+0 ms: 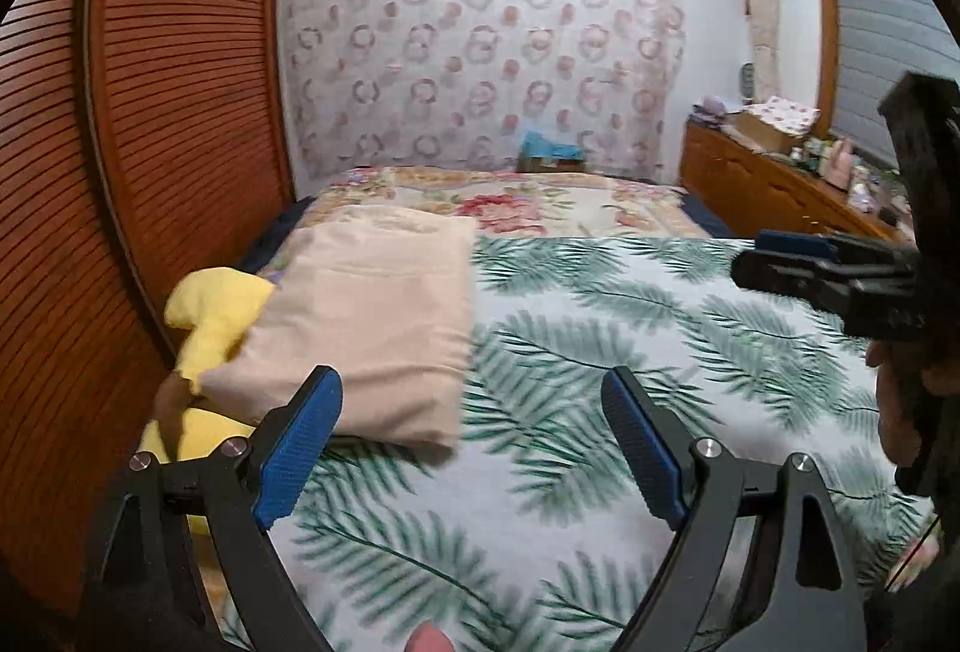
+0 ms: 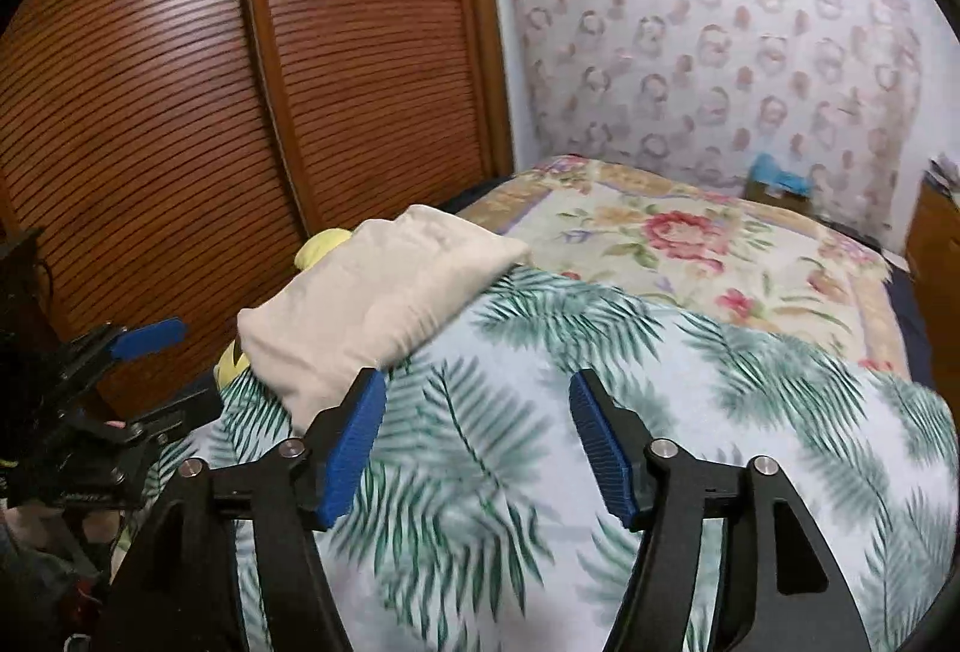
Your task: Fold small clothes
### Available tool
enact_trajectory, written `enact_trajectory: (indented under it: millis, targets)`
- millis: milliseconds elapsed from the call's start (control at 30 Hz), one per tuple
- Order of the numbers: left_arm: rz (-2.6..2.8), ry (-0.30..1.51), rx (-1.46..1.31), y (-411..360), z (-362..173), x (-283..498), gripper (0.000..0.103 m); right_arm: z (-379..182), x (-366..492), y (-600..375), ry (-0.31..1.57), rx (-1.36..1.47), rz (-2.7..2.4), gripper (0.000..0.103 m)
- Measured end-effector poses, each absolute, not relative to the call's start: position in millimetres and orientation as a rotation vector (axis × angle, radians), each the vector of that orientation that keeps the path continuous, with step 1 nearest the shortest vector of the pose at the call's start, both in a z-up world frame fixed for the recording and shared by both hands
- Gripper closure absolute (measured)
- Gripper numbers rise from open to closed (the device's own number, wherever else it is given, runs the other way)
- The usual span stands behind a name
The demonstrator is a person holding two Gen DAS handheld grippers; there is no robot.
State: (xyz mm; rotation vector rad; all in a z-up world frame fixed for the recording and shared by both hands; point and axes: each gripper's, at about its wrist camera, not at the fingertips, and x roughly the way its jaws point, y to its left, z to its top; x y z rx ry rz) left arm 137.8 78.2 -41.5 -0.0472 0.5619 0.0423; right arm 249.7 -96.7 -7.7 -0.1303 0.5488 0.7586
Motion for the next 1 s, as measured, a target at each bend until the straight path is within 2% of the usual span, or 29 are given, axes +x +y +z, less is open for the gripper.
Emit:
enact_trajectory:
  millis: [67, 567, 1000]
  targets:
    - [0.028, 0.559, -0.043, 68, -40, 132, 0.014, -5, 229, -112, 0.539, -0.125, 0.723, 0.027]
    - [-0.061, 0.495, -0.043, 10, -2, 100, 0.014, 40, 89, -212, 0.418, -0.024, 0.366, 0.026]
    - [-0.067, 0.454, -0.023, -8, 20, 92, 0.014, 51, 44, -226, 0.374, -0.010, 0.320, 0.026]
